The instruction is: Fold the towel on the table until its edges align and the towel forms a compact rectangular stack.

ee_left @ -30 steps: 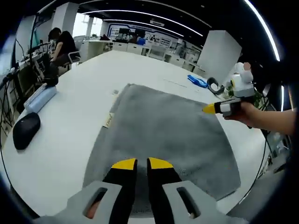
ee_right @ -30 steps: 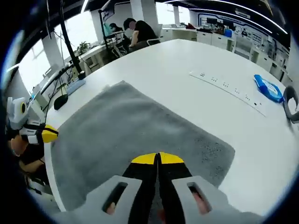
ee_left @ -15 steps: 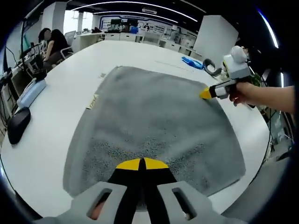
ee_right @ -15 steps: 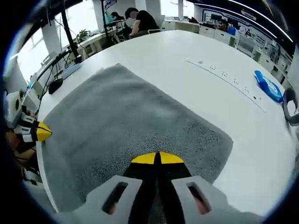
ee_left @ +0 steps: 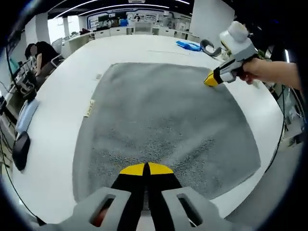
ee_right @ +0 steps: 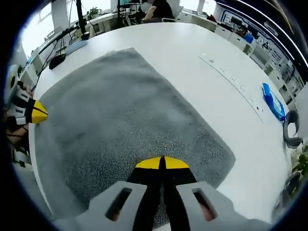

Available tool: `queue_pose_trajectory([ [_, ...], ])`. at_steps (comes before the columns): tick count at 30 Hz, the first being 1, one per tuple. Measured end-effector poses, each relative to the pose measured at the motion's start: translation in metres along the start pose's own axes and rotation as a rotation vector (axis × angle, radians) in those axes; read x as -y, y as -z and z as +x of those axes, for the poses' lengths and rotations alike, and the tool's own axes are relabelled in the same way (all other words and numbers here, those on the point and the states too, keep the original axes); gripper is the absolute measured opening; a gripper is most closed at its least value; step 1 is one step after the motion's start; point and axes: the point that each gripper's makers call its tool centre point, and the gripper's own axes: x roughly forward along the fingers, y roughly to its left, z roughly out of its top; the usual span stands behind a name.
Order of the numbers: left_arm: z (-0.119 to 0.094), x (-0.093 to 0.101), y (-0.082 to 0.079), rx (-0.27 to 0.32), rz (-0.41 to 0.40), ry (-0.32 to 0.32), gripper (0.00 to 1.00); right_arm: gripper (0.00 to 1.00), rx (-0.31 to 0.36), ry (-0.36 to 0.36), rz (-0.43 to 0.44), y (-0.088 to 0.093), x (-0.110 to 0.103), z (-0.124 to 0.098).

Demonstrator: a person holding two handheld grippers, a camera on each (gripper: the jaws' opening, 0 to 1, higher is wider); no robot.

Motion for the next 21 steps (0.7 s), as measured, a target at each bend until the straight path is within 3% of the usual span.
queue_pose_trajectory([
  [7,0.006,0.021,-0.006,-0.104,0.086,0.003,0.00,0.00,-0.005,-0.008,0.038,0.025,0.012,-0.012],
  [21,0.018,0.083,-0.018,-0.131,0.138,0.048,0.00,0.00,-0.003,0.006,0.114,0.087,0.049,-0.042],
])
